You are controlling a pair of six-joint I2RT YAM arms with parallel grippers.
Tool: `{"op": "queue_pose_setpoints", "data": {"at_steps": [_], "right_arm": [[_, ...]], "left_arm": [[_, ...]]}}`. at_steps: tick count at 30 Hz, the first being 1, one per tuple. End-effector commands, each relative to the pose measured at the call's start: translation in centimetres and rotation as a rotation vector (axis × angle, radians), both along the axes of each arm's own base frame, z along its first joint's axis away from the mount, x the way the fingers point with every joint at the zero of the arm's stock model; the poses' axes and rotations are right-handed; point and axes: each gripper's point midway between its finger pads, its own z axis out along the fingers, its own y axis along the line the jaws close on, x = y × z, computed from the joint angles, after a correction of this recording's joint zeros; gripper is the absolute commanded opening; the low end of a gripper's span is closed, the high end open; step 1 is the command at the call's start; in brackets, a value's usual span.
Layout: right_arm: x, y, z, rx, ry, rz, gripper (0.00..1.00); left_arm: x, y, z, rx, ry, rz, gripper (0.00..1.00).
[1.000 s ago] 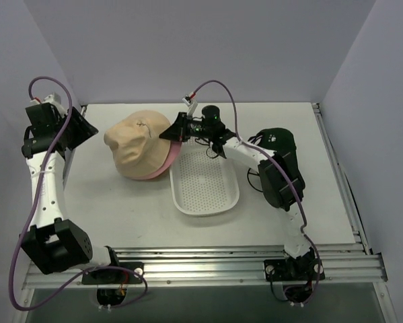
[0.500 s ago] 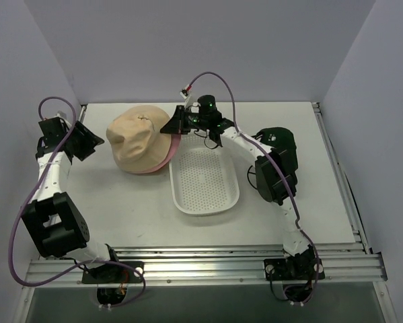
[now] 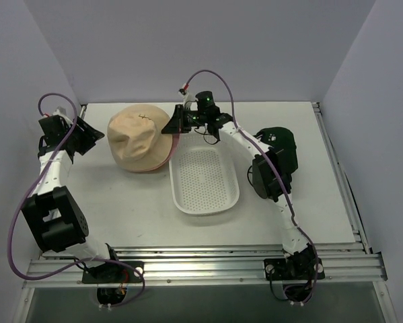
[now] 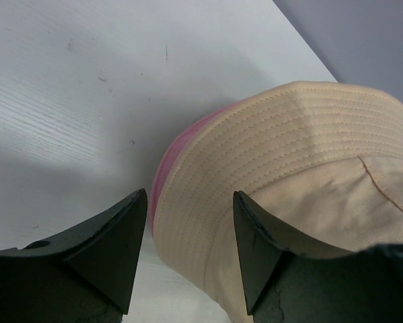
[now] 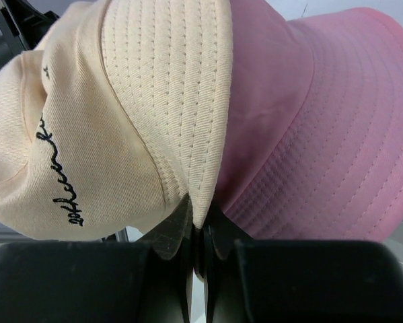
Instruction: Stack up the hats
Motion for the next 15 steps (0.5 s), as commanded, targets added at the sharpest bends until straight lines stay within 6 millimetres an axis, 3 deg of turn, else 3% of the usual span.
{"op": "queue_pose_setpoints", "data": {"at_steps": [1,6,7,9,15], "right_arm": [[-1.2,-0.1,-4.3,-0.104,0.067,0.036,0.01],[-2.0,-0.1,-5.2,-0.128,0.082,0.088,0.01],[-2.1,-0.1,-5.2,-0.135,0.081,0.092,0.01],[-2.4,0.0,-5.3,-0.141,0.075,0.112,0.01],[-2.6,-0.5,-4.8,-0.162,0.049,0.144,0.01]], "left_arm": [[1.2,0.3,0.8,-0.016,-0.072,-0.020,0.62],[1.5,-0.5,0.2,-0.076,-0.158,-0.080,0.62],[2.1,-0.5,0.9,-0.065,-0.215,-0.096,0.63],[2.3,-1.7,0.7,-0.112,-0.280,-0.177,0.63],[3.7,-2.7,1.1,-0.150,-0.339,-0.313,0.63]]}}
